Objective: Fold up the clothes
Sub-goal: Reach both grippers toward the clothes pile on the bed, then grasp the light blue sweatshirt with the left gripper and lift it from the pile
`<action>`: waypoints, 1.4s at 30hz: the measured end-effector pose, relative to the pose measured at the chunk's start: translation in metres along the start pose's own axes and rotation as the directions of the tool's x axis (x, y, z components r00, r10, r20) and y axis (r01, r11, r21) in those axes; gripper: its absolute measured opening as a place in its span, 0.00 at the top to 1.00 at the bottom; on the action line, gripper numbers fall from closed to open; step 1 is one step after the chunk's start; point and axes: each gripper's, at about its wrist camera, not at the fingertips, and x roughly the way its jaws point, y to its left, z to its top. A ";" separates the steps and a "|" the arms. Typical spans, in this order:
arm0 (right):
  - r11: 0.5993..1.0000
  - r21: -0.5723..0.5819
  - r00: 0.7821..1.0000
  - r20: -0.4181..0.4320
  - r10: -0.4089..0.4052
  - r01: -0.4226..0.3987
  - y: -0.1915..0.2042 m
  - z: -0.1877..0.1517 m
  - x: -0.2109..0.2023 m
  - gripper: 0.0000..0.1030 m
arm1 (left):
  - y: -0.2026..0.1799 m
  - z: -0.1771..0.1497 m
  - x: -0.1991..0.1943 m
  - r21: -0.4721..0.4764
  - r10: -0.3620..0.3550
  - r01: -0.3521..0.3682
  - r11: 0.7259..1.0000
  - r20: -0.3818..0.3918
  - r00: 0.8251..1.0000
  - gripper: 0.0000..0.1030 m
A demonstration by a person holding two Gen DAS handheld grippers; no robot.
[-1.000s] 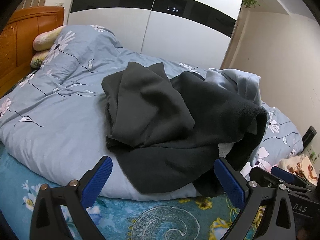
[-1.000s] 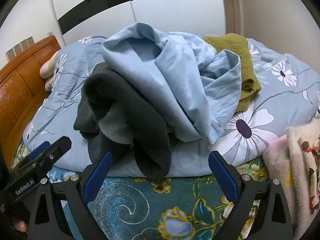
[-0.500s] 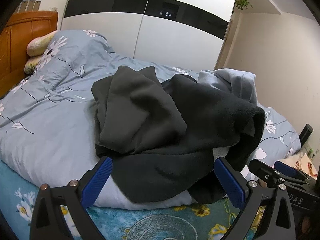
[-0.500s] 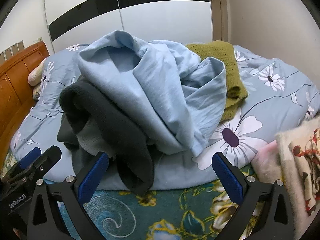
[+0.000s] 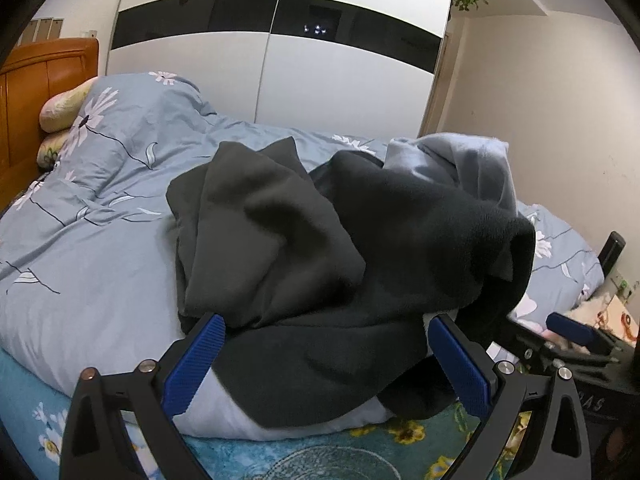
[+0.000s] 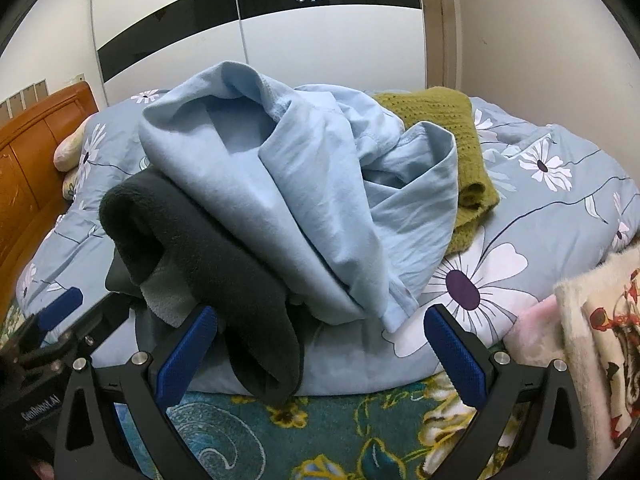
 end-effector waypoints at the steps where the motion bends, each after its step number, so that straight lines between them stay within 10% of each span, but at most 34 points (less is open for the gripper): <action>1: 1.000 -0.004 1.000 0.000 0.000 0.000 0.001 0.000 0.000 0.00 | 0.001 0.001 0.000 -0.008 -0.012 0.012 1.000 0.003 1.000 0.00; 8: 1.000 0.000 1.000 0.001 0.007 -0.007 -0.002 0.002 0.002 0.00 | -0.004 0.011 0.009 0.005 0.029 -0.028 1.000 -0.030 0.999 0.00; 27: 0.996 0.089 1.000 -0.016 -0.010 0.012 -0.036 -0.006 -0.021 0.00 | -0.072 0.087 -0.007 0.097 -0.193 0.194 0.976 -0.017 0.981 0.00; 29: 0.996 0.088 1.000 -0.024 -0.011 0.013 -0.040 -0.010 -0.027 0.00 | -0.087 0.093 0.004 0.146 -0.141 0.149 0.978 -0.064 0.988 0.07; 37: 0.994 0.107 0.999 -0.036 0.014 -0.010 -0.054 -0.019 -0.060 0.00 | -0.107 0.106 0.054 0.172 0.007 0.027 0.985 -0.197 0.980 0.92; 42: 0.994 0.107 1.000 -0.026 0.000 0.003 -0.067 -0.022 -0.092 0.00 | -0.115 0.128 0.037 0.152 -0.016 0.040 0.988 -0.161 0.987 0.97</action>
